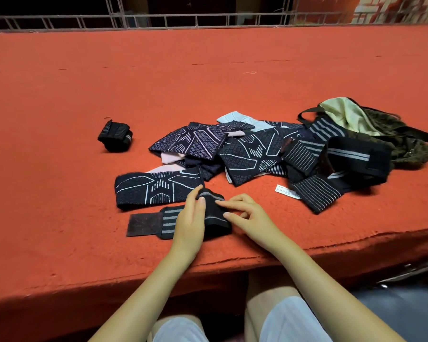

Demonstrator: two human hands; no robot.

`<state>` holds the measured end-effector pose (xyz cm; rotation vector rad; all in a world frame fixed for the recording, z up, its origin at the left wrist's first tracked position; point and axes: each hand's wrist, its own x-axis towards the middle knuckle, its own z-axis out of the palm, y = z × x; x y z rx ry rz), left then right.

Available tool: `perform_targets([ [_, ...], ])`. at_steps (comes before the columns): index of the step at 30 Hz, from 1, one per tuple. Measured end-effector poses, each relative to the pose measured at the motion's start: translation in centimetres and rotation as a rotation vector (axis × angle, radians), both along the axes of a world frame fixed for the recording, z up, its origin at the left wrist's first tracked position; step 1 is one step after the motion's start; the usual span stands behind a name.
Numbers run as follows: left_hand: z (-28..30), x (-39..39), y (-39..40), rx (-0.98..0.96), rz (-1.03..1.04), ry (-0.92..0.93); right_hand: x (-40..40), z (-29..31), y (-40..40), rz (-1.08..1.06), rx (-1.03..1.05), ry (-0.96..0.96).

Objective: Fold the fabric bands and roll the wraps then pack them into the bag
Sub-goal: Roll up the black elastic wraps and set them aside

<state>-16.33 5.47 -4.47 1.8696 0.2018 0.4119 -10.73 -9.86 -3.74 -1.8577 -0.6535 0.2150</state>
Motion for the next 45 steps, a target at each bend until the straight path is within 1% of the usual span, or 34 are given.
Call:
perform_targets([
  [2,0.2,0.2,0.3,0.108,0.027,0.045,0.2,0.0,0.4,0.0,-0.068,-0.029],
  [3,0.1,0.2,0.6,0.197,0.053,0.058,0.2,0.0,0.6,0.0,-0.093,-0.038],
  [6,-0.6,-0.1,2.3,0.533,0.171,0.084,0.4,-0.2,1.3,-0.021,-0.137,-0.011],
  [8,-0.8,-0.6,2.8,0.602,0.212,0.102,0.4,0.1,2.0,-0.049,-0.169,0.028],
  [9,-1.0,-0.7,2.9,0.598,0.213,0.091,0.4,0.3,2.4,-0.061,-0.208,0.029],
  [11,-1.0,-0.8,2.7,0.578,0.201,0.061,0.4,0.5,3.0,-0.075,-0.311,-0.029],
  [13,-0.9,-0.8,2.6,0.556,0.198,0.038,0.2,0.4,3.3,-0.105,-0.315,-0.05],
  [17,-1.0,-0.9,2.6,0.528,0.17,-0.025,-0.3,-0.5,3.4,-0.167,-0.097,0.064],
  [20,-1.1,-1.2,2.3,0.573,0.19,-0.089,-0.3,-0.9,3.0,-0.166,0.069,0.105],
  [22,-1.1,-1.3,2.3,0.594,0.19,-0.127,-0.2,-0.9,2.7,-0.177,0.129,0.108],
  [24,-0.9,-1.3,2.3,0.587,0.163,-0.151,-0.3,-1.1,2.8,-0.194,0.136,0.113],
  [27,-0.9,-1.4,2.3,0.565,0.125,-0.147,-0.7,-0.9,3.0,-0.191,0.286,0.218],
  [28,-0.8,-1.5,2.4,0.521,0.111,-0.128,-0.8,-0.7,2.9,-0.192,0.34,0.236],
  [31,-0.3,-1.4,2.4,0.254,0.082,-0.047,-0.9,-0.4,2.6,-0.14,0.41,0.202],
  [32,-0.1,-1.5,2.3,0.224,0.074,-0.039,-1.0,-0.4,2.6,-0.111,0.39,0.161],
  [35,0.4,-1.9,2.0,0.254,0.057,-0.074,-1.2,-0.6,2.9,-0.049,0.258,-0.016],
  [37,0.3,-1.8,2.3,0.288,0.085,-0.088,-1.1,-0.7,3.2,-0.008,0.217,-0.052],
  [39,0.5,-1.7,2.6,0.321,0.123,-0.041,-0.9,-1.0,3.5,0.033,0.15,-0.098],
  [45,-0.4,-1.5,5.4,0.561,0.273,0.075,-0.4,-1.7,4.9,0.066,-0.107,-0.25],
])
